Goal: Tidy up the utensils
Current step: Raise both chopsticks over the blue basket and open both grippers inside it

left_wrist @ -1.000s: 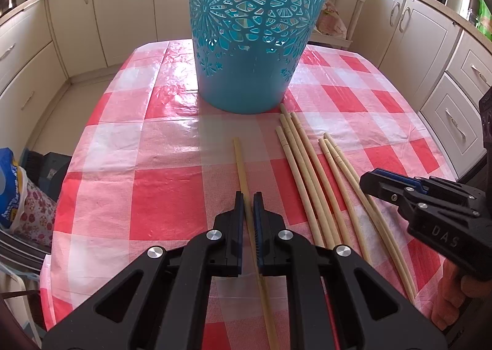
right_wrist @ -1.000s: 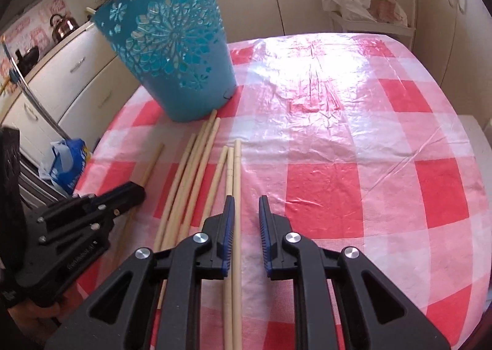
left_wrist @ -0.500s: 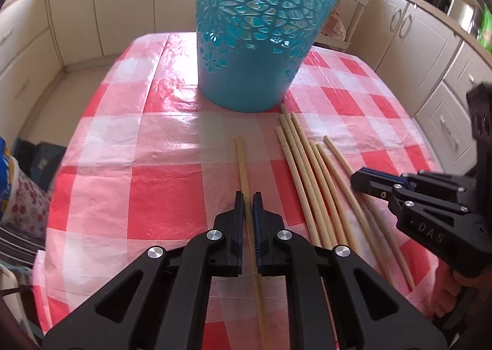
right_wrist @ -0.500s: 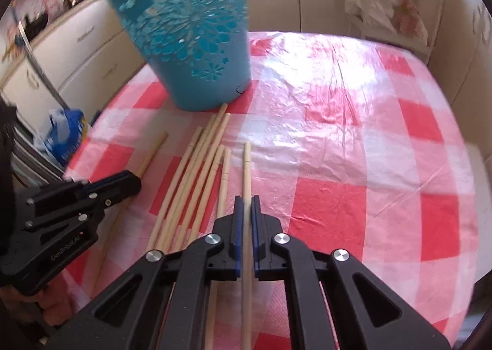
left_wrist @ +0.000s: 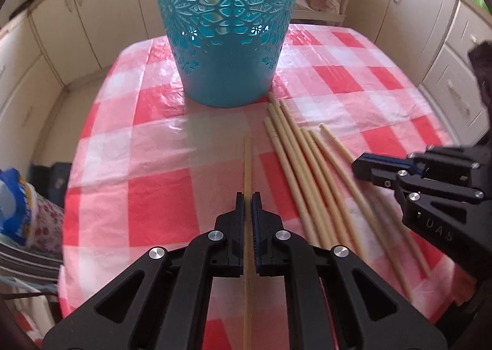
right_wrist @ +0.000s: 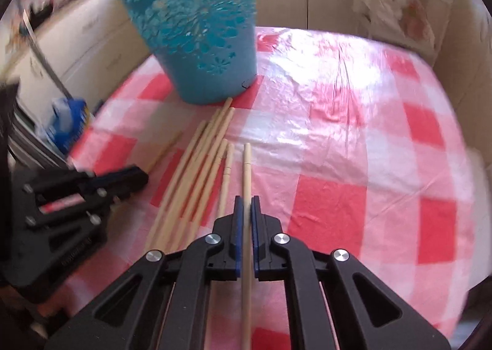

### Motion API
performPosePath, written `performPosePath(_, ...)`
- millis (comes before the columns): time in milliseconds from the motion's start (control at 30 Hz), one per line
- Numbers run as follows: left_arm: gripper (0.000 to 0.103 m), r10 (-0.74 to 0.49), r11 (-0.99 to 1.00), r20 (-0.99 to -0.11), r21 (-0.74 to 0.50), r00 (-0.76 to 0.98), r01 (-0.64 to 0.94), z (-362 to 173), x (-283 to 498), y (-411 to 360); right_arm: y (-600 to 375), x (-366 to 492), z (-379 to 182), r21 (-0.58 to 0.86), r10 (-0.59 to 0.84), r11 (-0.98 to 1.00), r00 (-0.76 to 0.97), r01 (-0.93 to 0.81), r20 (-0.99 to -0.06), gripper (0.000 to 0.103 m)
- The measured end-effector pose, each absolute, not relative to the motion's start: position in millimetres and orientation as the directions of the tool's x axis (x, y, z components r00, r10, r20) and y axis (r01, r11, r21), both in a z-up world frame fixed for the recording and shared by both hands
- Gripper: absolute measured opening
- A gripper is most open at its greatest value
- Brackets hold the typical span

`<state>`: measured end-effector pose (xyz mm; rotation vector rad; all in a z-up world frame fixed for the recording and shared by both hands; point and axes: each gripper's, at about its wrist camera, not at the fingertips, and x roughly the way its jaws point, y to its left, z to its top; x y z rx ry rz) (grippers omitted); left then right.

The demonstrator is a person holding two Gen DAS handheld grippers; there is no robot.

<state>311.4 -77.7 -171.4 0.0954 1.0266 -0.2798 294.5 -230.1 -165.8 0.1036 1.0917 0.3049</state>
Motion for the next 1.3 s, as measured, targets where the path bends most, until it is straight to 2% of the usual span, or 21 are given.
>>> performPosePath(100,0.004,-0.271,0.952,-0.780,-0.132,0.564,0.275,-146.3,298.6,-61.3,-246.5,285.9,-151.0,0.382,0.405,0.912,0.464,-0.149,-0.788,0.006)
performPosePath(233,0.004,-0.379,0.925,-0.595,-0.219,0.709,0.311,-91.0,277.6,-34.0,-268.2,276.1,-115.2,0.570,0.535,0.810,0.571,-0.138,-0.622,0.006)
performPosePath(333,0.004,-0.418,0.907,-0.472,-0.270,0.776,0.324,-54.2,271.4,-14.6,-271.3,273.6,-82.8,0.625,0.563,0.763,0.646,-0.166,-0.515,0.006)
performPosePath(500,0.004,-0.444,0.884,-0.318,-0.309,0.838,0.351,-8.2,280.9,-5.2,-262.9,278.9,-29.1,0.622,0.555,0.743,0.747,-0.247,-0.367,0.006)
performPosePath(733,0.004,-0.449,0.867,-0.203,-0.334,0.870,0.370,26.4,320.5,1.8,-247.0,309.4,28.7,0.564,0.478,0.770,0.855,-0.298,-0.202,0.006)
performPosePath(1067,0.004,-0.356,0.866,-0.083,-0.403,0.931,0.295,42.6,381.7,3.5,-227.9,364.9,52.7,0.471,0.338,0.845,0.935,-0.253,-0.104,0.006)
performPosePath(1300,0.004,-0.292,0.864,-0.056,-0.444,0.955,0.238,24.9,415.6,4.1,-216.4,402.2,26.6,0.427,0.303,0.878,0.942,-0.215,-0.147,0.006)
